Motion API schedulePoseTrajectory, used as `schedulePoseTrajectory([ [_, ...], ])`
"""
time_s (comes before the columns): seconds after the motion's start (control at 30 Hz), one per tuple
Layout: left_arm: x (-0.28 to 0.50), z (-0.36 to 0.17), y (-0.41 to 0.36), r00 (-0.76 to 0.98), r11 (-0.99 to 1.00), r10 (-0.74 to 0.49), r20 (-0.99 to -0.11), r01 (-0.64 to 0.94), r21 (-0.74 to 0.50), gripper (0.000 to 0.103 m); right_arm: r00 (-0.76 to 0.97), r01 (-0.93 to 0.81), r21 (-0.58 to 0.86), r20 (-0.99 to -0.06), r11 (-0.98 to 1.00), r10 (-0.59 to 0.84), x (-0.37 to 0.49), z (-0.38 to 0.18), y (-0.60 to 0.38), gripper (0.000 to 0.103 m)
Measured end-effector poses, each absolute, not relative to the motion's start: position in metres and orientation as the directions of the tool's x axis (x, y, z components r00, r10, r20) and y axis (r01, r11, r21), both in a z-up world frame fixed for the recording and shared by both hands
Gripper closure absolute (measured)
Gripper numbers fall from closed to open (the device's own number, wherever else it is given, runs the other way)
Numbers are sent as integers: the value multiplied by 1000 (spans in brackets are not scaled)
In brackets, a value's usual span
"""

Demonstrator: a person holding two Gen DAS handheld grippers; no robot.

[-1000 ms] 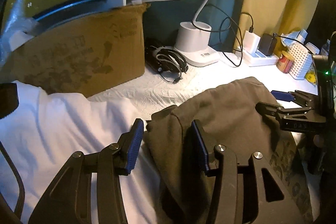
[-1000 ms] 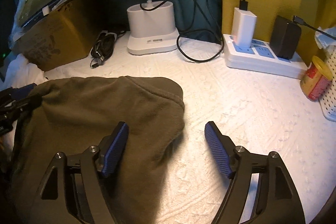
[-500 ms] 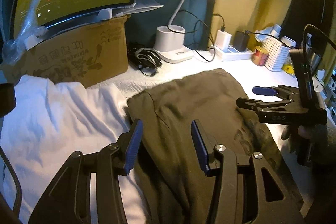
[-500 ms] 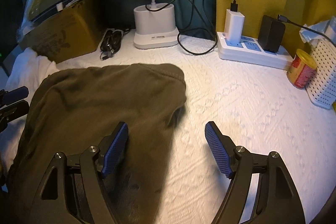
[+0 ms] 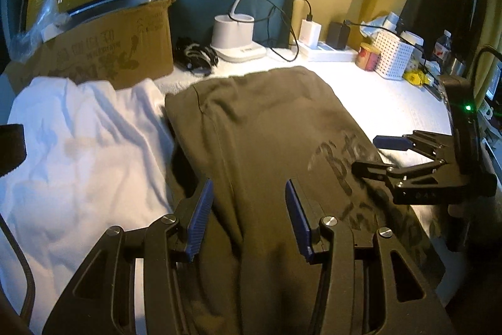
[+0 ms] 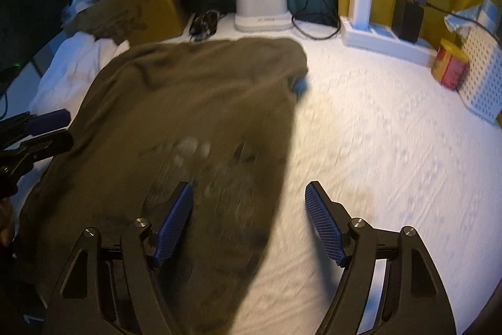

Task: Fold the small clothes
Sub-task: 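Open both tools and release the folded shirt onto the bedspread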

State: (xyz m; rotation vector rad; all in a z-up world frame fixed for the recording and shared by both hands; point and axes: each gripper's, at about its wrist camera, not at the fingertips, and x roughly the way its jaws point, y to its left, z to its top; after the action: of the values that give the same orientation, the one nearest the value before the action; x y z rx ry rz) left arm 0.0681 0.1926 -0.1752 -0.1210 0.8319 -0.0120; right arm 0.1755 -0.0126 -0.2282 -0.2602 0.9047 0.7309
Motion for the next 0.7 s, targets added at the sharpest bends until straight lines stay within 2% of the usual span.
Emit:
schedulePoseTrajectory([
  [0.1, 60, -180, 190, 662, 993, -57, -747, -43, -114, 56, 405, -676, 87, -786, 732, 467, 164, -228, -20, 27],
  [0.2, 52, -183, 189, 655, 992, -54, -754, -50, -114, 56, 396, -676, 103, -784, 730, 478, 153, -228, -27, 37],
  [0.23, 49, -184, 188, 654, 992, -51, -755, -53, -114, 56, 391, -679, 110, -783, 726, 485, 150, -227, -28, 40],
  [0.27, 47, -184, 188, 652, 992, -50, -756, -57, -114, 56, 375, -687, 127, -782, 715, 499, 146, -227, -30, 51],
  [0.33, 43, -184, 188, 653, 991, -49, -756, -61, -118, 56, 366, -686, 137, -784, 714, 502, 139, -226, -34, 60],
  [0.7, 26, -183, 182, 658, 991, -59, -751, -53, -124, 56, 347, -671, 182, -780, 719, 521, 107, -227, -46, 77],
])
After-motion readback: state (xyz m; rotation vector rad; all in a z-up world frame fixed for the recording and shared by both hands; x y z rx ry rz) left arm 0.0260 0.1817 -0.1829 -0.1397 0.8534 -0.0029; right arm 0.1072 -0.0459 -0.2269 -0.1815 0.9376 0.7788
